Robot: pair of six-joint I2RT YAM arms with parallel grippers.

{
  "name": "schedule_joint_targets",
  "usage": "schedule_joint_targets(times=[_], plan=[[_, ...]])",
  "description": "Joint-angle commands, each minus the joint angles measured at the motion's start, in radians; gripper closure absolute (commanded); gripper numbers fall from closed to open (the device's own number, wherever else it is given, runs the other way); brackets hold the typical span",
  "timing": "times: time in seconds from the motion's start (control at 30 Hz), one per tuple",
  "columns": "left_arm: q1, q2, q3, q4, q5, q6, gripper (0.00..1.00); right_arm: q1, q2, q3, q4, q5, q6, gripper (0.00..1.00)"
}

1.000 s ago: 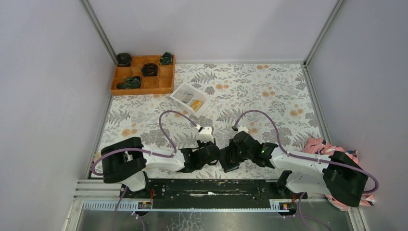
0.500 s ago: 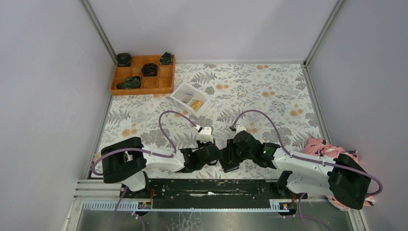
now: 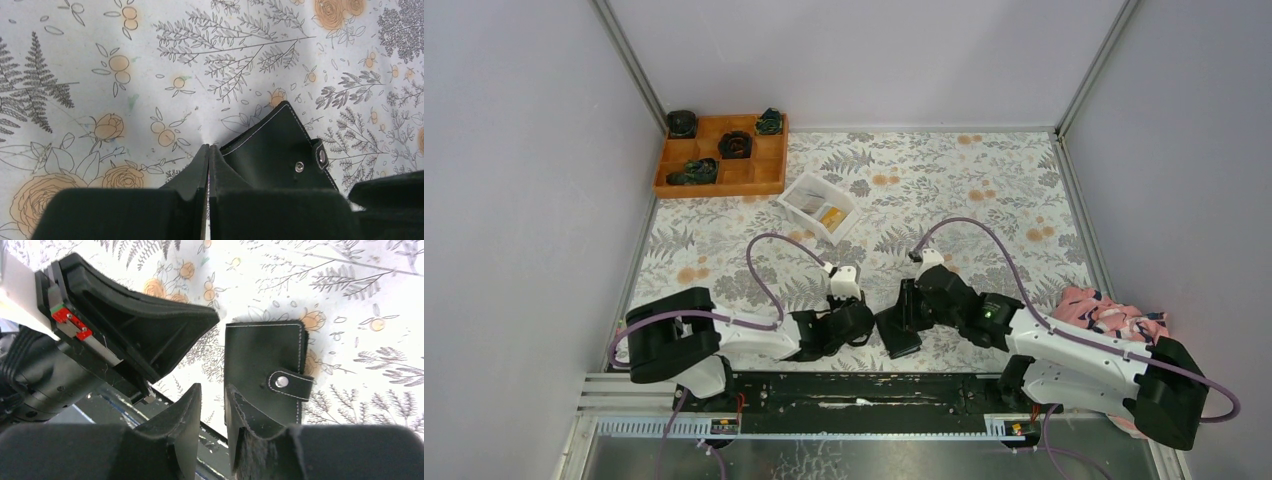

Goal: Put the credit cards into the card holder
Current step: Close the card holder at the center of the board.

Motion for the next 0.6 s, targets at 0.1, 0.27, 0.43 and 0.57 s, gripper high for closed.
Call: schedule_joint_targets(times=[0.1,0.27,0.43,0.57], plan=[[-0.03,-0.024,-0.058,0.068,0.026,-0.086,1.0,0.012,0.033,0.109,-0.156,0.149,-0.05,0.68],[-0.059,-0.025,-0.082,0.09,0.042,-0.156,0.97,0.024,0.095,0.165,-0.234,0.216,-0.064,0.66],[-0.082,0.009,-0.078,0.101,0.053,-0.203,0.91,0.048,0.159,0.214,-0.289,0.252,-0.071,0.64],[-0.091,0.037,-0.073,0.107,0.066,-0.227,0.89,0.06,0.204,0.23,-0.317,0.277,-0.066,0.64]])
